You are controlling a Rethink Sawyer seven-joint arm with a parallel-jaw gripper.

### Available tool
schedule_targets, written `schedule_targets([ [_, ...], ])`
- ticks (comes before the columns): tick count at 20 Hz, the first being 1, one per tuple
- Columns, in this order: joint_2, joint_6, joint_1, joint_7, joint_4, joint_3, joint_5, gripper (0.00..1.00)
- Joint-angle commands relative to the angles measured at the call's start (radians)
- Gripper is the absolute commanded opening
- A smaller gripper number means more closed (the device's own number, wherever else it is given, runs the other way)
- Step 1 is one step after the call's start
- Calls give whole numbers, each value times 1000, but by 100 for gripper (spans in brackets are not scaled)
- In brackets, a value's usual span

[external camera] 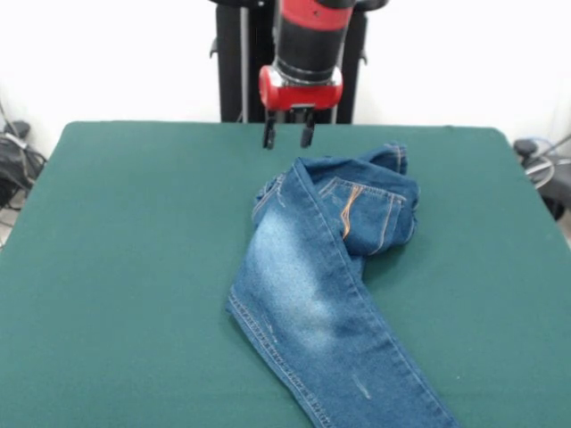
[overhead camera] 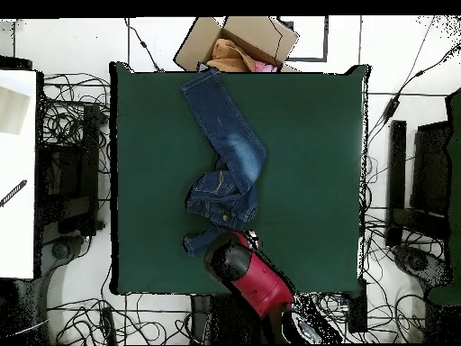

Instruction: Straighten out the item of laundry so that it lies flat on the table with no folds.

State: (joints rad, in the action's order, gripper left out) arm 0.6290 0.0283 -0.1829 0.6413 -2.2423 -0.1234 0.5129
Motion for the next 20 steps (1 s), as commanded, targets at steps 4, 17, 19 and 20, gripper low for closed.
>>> schedule_targets([
  [4,-119,25,0,345,159,95,46,100],
  [17,-160,46,7,352,211,101,36,100],
  [19,-165,34,15,349,221,96,43,100],
  [20,-167,33,18,349,224,94,44,100],
])
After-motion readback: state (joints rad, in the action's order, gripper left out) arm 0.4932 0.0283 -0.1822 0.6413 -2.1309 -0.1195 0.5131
